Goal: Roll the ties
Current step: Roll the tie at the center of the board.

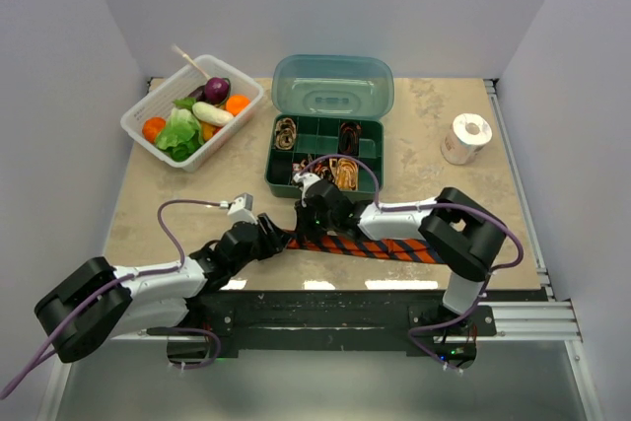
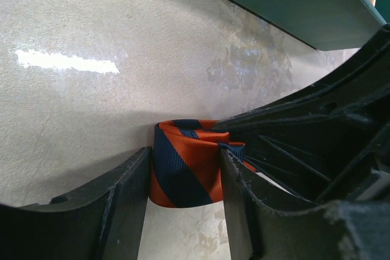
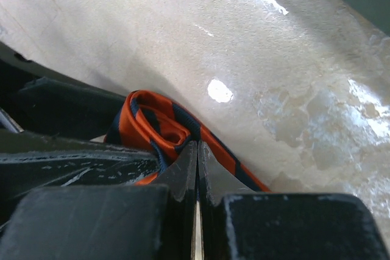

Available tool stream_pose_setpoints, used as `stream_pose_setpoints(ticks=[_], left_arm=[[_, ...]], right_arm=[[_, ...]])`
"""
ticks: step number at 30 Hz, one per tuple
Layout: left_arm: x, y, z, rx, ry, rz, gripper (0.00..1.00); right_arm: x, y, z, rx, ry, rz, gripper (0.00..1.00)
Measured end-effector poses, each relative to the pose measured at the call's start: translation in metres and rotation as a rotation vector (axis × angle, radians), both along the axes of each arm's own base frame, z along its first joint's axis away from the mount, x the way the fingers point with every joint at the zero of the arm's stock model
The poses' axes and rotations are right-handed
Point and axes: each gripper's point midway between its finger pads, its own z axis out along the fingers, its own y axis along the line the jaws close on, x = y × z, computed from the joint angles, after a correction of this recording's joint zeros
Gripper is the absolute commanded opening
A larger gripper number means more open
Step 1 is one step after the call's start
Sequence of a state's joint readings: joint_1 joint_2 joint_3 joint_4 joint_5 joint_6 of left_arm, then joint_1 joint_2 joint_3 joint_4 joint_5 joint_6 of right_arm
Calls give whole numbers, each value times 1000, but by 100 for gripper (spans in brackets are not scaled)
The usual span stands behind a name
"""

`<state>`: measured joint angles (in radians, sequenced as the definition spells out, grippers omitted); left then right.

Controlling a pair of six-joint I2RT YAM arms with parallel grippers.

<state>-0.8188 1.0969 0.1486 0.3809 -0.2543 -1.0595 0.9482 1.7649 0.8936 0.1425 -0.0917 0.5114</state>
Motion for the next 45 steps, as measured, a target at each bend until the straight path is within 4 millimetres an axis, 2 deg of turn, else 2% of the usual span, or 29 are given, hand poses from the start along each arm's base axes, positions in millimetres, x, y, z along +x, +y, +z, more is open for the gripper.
stream_pose_setpoints(ticks=[3, 9, 15, 20, 28, 31, 41, 45], left_arm=[[1, 1, -1, -2, 3, 8, 46], [2, 1, -1, -16, 10, 33, 45], [3, 1, 1, -38, 10, 49, 40], [3, 3, 3, -54, 9, 68, 39], [7, 5, 8, -73, -3, 96, 39], [7, 5, 8, -73, -1, 100, 39], [14, 2, 1, 32, 35, 89, 39], [17, 0, 3, 72, 41, 80, 39]], right_arm=[[1, 2, -7, -9, 8, 0, 0], [4, 1, -6, -15, 0, -10, 0], [6, -4, 1, -27, -20, -29, 0], [7, -7, 8, -26, -36, -36, 0], [5, -24, -7, -99, -41, -50, 0], [6, -24, -7, -101, -47, -46, 0], [4, -25, -5, -95, -52, -41, 0], [3, -26, 6, -80, -61, -40, 0]])
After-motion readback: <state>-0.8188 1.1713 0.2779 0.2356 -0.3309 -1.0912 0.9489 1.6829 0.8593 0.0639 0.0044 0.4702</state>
